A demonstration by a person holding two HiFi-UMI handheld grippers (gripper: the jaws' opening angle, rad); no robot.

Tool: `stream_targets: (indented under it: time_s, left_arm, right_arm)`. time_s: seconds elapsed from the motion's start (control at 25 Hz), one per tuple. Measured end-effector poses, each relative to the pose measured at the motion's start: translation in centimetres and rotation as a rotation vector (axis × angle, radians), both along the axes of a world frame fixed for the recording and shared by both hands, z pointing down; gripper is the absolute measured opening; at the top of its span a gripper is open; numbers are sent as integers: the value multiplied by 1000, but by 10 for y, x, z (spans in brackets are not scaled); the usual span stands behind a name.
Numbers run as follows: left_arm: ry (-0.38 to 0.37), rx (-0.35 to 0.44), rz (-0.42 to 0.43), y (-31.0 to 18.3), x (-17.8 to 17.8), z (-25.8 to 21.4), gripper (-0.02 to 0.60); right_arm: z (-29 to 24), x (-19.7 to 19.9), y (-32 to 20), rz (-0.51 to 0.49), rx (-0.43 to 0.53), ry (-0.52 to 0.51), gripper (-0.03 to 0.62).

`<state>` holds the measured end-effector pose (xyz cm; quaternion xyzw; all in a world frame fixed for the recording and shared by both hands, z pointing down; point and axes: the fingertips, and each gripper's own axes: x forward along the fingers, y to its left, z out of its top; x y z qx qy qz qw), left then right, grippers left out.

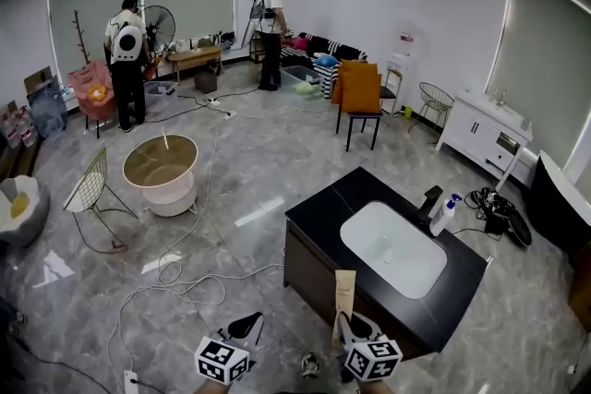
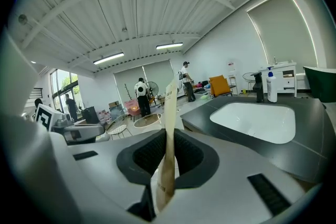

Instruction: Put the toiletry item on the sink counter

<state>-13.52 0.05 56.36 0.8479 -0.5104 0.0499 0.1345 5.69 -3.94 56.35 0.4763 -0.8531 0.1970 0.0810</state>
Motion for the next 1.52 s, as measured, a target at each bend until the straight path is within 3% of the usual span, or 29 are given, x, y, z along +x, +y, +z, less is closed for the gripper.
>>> stream_targets:
  time_s: [0.52,0.92,1.12,1.52]
  left_arm:
    - [-18,34,-66,-143,47,-3,2]
    - [-14,14,-100,-196,60,5,2]
    - [-5,21,-71,-236,55,6,2]
    - [-18,21,78,-333,26,9,2]
  right_arm:
    - [16,43,-161,-65,-11,10,41]
    - [38,43,-248,-103,-38,59,41]
    - [54,32,-289,-85,-68,84,41]
    - [81,12,-380,36,-102,182,41]
